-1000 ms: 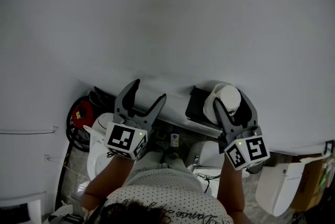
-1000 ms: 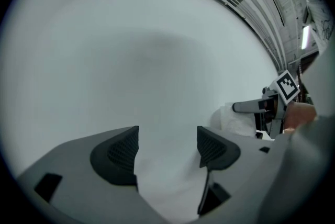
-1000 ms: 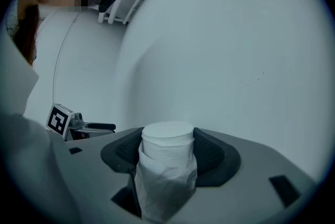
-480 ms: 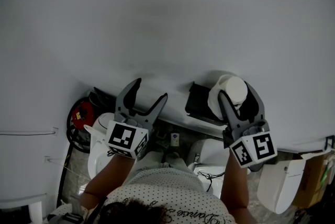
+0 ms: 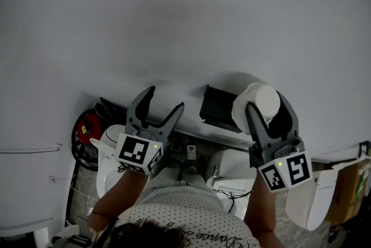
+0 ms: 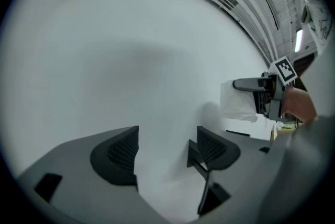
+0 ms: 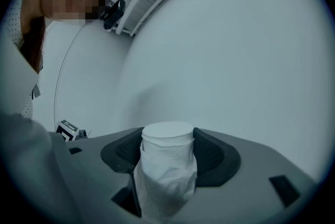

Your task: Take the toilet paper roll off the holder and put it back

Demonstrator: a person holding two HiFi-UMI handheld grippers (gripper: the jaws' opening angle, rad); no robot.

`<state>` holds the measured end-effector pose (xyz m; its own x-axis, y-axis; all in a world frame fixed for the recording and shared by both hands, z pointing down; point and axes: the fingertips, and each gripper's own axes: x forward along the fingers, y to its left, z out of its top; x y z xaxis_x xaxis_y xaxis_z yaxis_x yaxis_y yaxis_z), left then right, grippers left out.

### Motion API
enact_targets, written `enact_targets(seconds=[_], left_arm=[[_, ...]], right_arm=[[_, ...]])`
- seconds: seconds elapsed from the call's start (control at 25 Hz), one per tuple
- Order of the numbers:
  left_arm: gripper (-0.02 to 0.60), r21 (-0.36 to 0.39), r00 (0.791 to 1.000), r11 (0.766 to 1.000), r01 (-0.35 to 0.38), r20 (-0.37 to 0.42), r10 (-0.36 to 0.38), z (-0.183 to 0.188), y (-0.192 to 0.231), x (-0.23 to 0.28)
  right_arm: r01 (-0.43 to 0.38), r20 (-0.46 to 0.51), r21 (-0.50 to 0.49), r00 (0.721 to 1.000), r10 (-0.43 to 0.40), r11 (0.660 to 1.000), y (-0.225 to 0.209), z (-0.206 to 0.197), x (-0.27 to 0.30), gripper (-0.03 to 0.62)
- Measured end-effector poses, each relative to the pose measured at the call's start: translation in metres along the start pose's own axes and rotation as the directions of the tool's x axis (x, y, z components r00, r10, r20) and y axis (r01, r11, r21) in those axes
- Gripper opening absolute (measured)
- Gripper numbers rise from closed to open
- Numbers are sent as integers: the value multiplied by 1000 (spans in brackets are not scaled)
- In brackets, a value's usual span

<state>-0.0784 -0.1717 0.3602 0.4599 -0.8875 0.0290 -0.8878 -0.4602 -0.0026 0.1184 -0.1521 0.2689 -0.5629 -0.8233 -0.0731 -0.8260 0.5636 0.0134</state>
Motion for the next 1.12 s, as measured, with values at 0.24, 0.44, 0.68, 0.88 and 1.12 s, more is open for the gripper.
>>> enact_targets(seconds=[0.24, 0.44, 0.68, 0.88, 1.12], left_arm=[[331, -4, 999, 999, 33, 6, -33, 1, -12, 0], [333, -4, 998, 998, 59, 14, -59, 5, -22, 1], [333, -15, 996, 996, 84, 9, -83, 1, -29, 3], [331, -12, 995, 995, 101, 15, -101, 3, -35, 3], [331, -6, 994, 994, 109, 16, -109, 4, -38, 3]], right_arm=[[33, -1, 7, 999, -33, 999, 1, -1, -21, 290], [68, -15, 3, 998, -68, 998, -2, -8, -38, 290], [110, -24, 11, 994, -110, 994, -7, -16, -54, 290], [138, -41, 13, 990, -137, 990, -7, -24, -67, 290], [155, -52, 19, 987, -154, 988, -8, -28, -75, 290]])
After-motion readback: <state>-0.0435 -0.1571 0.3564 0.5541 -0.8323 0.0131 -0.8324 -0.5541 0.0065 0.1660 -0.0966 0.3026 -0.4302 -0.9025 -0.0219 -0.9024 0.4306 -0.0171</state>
